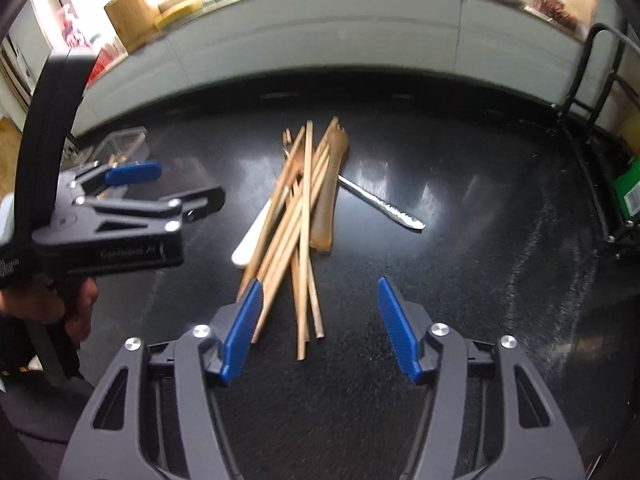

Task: Organize utensils
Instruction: 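Lower both tools onto the chopsticks and close them to grasp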

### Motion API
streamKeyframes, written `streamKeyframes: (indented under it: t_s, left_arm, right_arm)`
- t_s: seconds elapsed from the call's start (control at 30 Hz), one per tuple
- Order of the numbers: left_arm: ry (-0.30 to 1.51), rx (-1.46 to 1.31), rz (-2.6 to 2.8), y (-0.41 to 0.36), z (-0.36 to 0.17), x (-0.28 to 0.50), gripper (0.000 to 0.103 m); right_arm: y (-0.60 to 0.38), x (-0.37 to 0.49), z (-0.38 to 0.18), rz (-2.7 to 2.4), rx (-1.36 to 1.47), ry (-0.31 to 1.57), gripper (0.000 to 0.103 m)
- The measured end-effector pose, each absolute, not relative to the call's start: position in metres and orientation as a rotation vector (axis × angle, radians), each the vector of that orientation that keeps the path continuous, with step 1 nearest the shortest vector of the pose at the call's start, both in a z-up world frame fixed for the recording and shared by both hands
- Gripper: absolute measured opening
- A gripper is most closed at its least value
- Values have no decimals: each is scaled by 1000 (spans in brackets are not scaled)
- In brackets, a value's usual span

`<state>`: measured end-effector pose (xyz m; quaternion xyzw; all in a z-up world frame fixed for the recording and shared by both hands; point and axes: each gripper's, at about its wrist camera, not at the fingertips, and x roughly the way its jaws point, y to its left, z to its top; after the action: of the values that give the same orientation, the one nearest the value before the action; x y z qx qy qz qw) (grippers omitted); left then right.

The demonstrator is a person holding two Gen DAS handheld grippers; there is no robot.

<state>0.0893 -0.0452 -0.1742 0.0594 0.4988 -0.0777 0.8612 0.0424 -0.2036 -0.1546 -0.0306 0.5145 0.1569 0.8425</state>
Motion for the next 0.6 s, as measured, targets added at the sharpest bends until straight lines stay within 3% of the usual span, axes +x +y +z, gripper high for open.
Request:
streamKeyframes:
  t_s: [0.23,0.3,0.6]
  left_arm:
    - [1110,143,-227,-58,-211,120,88]
    - [1134,135,-244,-58,-219,127,78]
    - [1142,70,-296,-57,-230,143,54]
  right_arm:
    - [-204,70,-184,347,-53,1154,46]
    - [-204,75,-190,356,-39,1175,42]
    - [-200,89,-208,386,-21,1232,36]
